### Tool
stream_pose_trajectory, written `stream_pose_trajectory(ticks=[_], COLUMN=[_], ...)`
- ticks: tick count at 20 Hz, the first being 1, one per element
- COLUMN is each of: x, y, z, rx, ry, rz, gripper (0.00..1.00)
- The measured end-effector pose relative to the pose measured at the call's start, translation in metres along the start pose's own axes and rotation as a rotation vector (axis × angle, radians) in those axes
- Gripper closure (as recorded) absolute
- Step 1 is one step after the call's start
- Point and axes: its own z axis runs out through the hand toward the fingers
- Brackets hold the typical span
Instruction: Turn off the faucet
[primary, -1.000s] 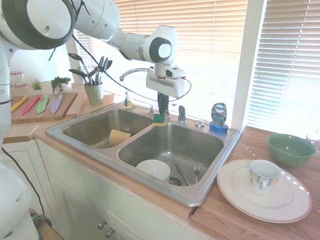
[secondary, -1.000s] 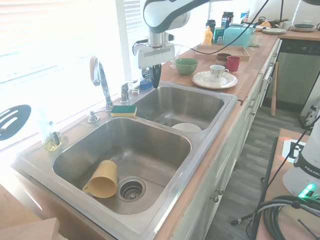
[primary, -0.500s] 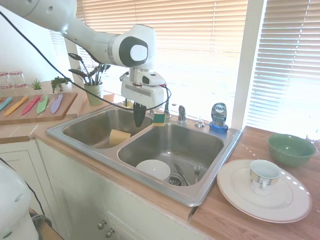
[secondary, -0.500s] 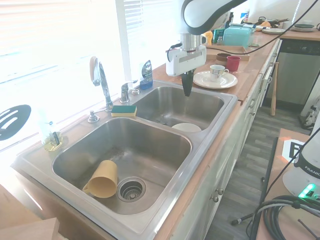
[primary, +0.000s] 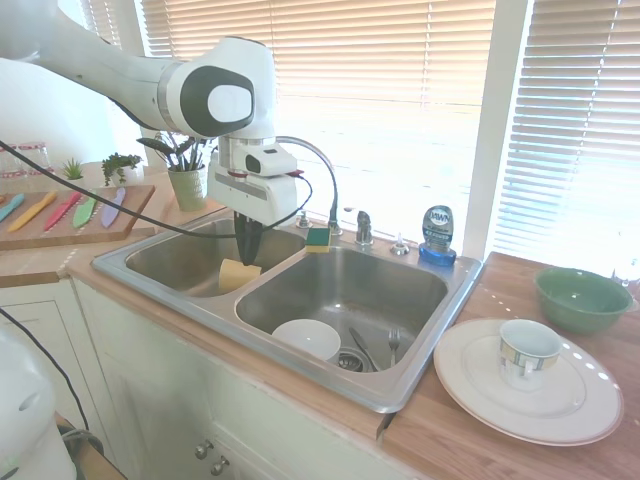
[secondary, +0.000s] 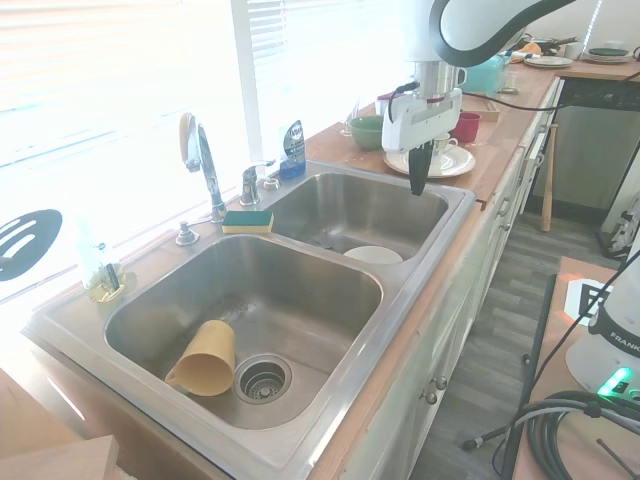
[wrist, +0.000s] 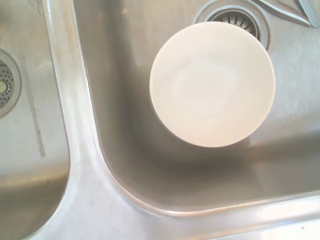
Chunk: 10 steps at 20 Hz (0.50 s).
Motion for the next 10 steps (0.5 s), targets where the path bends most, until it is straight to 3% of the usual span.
stream_pose_trajectory(ticks=[10], x=[0.0007], y=[0.0000], z=[0.0012], rx=[0.005], ry=[-0.003], rz=[0.005], gripper=[0.00])
